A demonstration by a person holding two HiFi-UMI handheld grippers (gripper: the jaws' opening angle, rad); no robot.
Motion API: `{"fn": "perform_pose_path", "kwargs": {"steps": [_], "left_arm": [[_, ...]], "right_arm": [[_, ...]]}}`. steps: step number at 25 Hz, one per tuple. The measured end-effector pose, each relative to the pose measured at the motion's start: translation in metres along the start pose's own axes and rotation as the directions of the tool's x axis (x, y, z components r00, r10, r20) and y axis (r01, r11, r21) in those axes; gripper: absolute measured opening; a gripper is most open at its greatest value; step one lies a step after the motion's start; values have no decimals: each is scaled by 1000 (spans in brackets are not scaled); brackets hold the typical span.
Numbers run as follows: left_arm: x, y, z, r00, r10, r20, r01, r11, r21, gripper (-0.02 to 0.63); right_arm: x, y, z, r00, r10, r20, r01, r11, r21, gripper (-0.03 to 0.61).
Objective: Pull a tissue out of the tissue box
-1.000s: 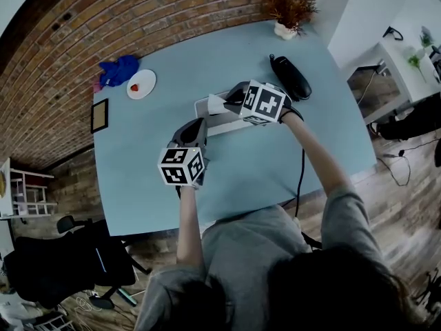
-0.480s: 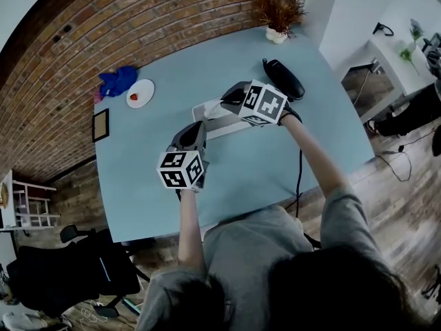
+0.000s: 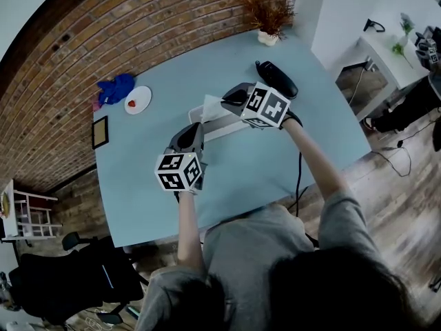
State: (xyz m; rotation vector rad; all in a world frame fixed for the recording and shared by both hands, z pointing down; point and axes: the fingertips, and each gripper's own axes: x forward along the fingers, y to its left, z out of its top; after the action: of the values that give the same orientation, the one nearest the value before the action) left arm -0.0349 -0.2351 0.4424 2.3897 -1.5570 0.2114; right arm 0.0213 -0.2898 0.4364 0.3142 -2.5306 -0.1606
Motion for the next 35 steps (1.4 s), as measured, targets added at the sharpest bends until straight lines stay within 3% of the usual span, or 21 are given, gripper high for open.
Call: {"fn": "perform_pose_path", "kwargs": {"steps": [12,19,28,35], "left_arm": [[-7,-16,11,999,-15,39,14,999,32,3],[-22,-28,20,995,-6,104,3,999,32,3],[-37,-44,16,988,-15,154,8,999,48,3],[-42,-59,7,985,-51,166,39,996,75,3]], "right_arm": [[-39,2,28,983,-74,170,64,996,60,2],[-56,14,32,949,-128,287,93,987,134,1],[-76,39,31,878,-204,433,105,965,241,1],[-80,59,18,876,-188,444,75,963,259,2]]}}
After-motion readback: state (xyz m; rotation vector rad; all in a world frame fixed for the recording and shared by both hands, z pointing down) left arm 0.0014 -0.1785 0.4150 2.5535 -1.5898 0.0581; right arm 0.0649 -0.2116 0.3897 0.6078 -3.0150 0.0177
